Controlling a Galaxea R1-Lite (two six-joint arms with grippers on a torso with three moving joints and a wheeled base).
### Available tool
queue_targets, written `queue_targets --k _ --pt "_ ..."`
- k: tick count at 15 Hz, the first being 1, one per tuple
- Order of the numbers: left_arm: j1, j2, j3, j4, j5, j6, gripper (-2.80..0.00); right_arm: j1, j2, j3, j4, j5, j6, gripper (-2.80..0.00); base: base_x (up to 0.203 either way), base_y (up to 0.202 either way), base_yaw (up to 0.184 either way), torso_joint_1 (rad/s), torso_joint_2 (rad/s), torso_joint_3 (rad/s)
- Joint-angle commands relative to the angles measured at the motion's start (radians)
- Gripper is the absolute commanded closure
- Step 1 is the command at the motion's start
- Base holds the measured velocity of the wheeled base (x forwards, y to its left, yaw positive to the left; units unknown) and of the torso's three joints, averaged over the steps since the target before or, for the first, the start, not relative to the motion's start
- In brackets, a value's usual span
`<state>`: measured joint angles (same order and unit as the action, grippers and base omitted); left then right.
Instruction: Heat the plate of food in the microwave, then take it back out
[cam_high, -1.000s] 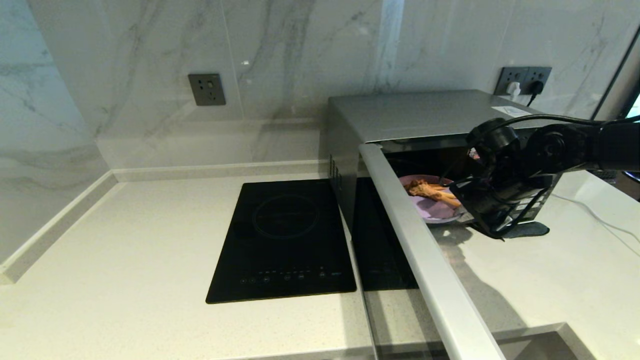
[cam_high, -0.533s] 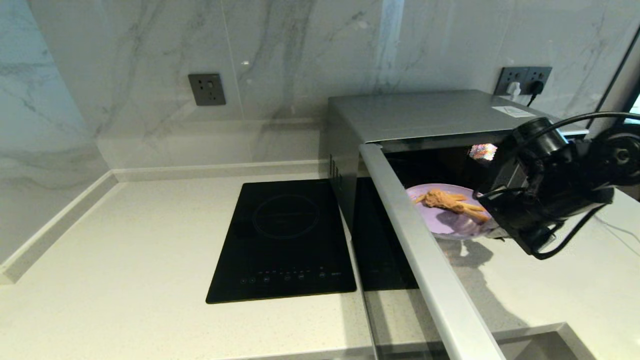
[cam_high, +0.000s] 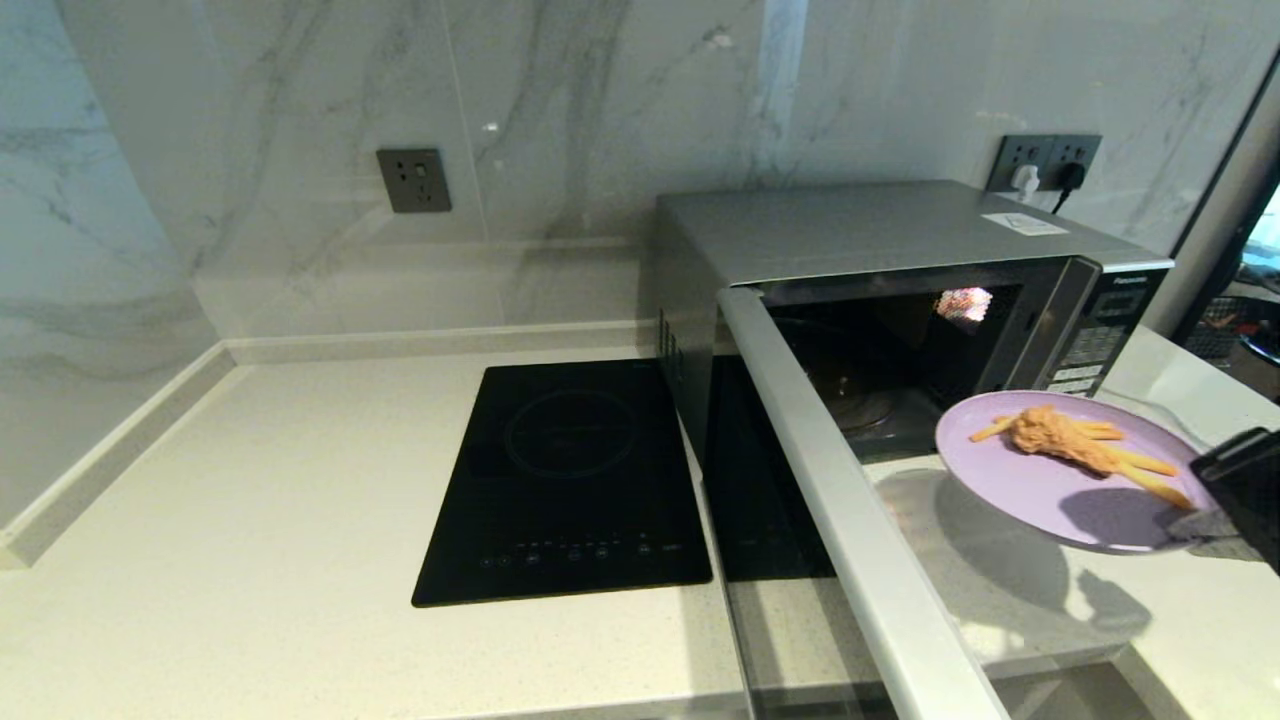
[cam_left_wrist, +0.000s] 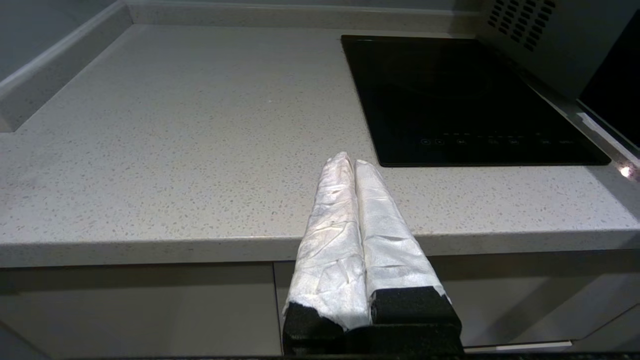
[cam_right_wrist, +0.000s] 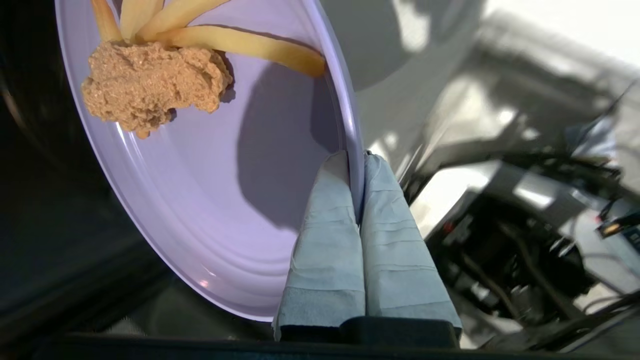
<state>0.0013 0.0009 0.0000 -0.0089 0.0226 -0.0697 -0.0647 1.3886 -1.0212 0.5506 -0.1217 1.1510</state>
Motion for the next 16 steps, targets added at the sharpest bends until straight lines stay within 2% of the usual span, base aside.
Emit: queue_targets --k 1,3,5,10,13,16 --pt "0.0 0.001 0.0 0.0 0.0 -0.001 0.0 -0.194 -0.083 0.036 0.002 0.002 -0.093 0.0 0.0 0.0 0.0 0.0 0.0 0.0" --pt "0.0 0.001 0.0 0.0 0.0 -0.001 0.0 -0.345 -0.076 0.043 -0.01 0.008 -0.198 0.0 0.0 0.0 0.0 0.0 0.0 0.0" --pt "0.0 0.001 0.0 0.0 0.0 -0.001 0.0 -0.447 -0.032 0.042 -0.041 0.02 -0.27 0.0 0.0 0.0 0.0 0.0 0.0 0.0" --pt "0.0 0.001 0.0 0.0 0.0 -0.001 0.0 -0.715 0.113 0.039 -0.158 0.131 -0.443 0.0 0.0 0.0 0.0 0.0 0.0 0.0" --pt "0.0 0.001 0.0 0.0 0.0 -0.001 0.0 -0.83 0.221 0.042 -0.234 0.186 -0.515 0.0 0.0 0.0 0.0 0.0 0.0 0.0" --pt "0.0 0.001 0.0 0.0 0.0 -0.001 0.0 -0.894 0.339 0.04 -0.326 0.204 -0.54 0.0 0.0 0.0 0.0 0.0 0.0 0.0"
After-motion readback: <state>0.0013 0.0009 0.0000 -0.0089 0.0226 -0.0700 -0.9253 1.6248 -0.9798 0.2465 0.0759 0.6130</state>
